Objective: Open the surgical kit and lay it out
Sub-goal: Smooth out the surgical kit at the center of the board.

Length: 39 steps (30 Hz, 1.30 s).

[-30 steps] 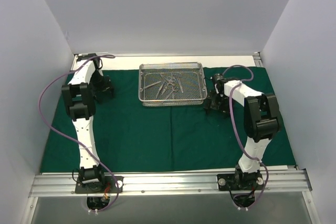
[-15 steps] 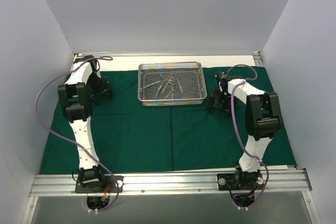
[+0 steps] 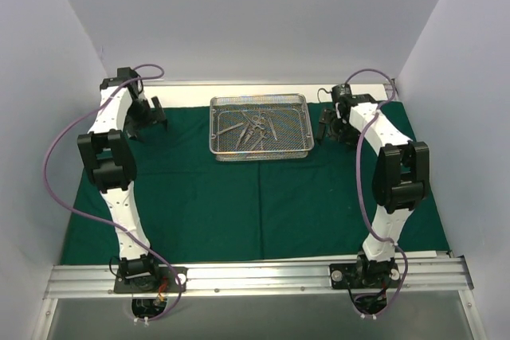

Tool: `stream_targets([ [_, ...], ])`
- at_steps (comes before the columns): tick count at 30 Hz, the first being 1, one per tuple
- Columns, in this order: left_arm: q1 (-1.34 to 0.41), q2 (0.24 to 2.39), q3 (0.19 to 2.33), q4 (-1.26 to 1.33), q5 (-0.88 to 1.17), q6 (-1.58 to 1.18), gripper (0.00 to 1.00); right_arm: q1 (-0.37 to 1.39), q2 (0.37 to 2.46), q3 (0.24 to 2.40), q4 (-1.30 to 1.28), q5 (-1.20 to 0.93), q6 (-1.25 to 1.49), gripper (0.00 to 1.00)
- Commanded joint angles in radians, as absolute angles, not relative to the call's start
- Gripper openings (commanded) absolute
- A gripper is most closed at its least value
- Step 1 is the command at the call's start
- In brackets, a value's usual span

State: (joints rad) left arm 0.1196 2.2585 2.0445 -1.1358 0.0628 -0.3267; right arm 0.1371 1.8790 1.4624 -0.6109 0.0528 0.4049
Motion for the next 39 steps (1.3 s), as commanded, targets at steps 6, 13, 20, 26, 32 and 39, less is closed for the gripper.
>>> stream_targets([
  [6,0.092,2.105,1.988,-1.017,0.161,-0.324,0.97,0.141,1.879,1.588,-0.687,0.041,0.393,0.87],
  [13,0.025,2.017,1.920,-0.920,0.253,-0.327,0.94,0.146,1.864,1.568,-0.644,0.012,0.379,0.86],
  [20,0.011,2.109,1.993,-1.057,0.163,-0.356,1.00,0.101,1.873,1.488,-0.620,0.025,0.420,0.72],
  [26,0.011,2.267,2.094,-1.177,0.023,-0.330,1.00,0.091,1.954,1.491,-0.592,0.064,0.374,0.73],
  [32,0.011,2.400,2.178,-1.190,0.009,-0.304,1.00,0.068,2.054,1.508,-0.586,0.118,0.336,0.78],
  [39,0.014,2.545,2.315,-1.278,0.021,-0.295,1.00,0.008,2.135,1.519,-0.568,0.104,0.325,0.79],
])
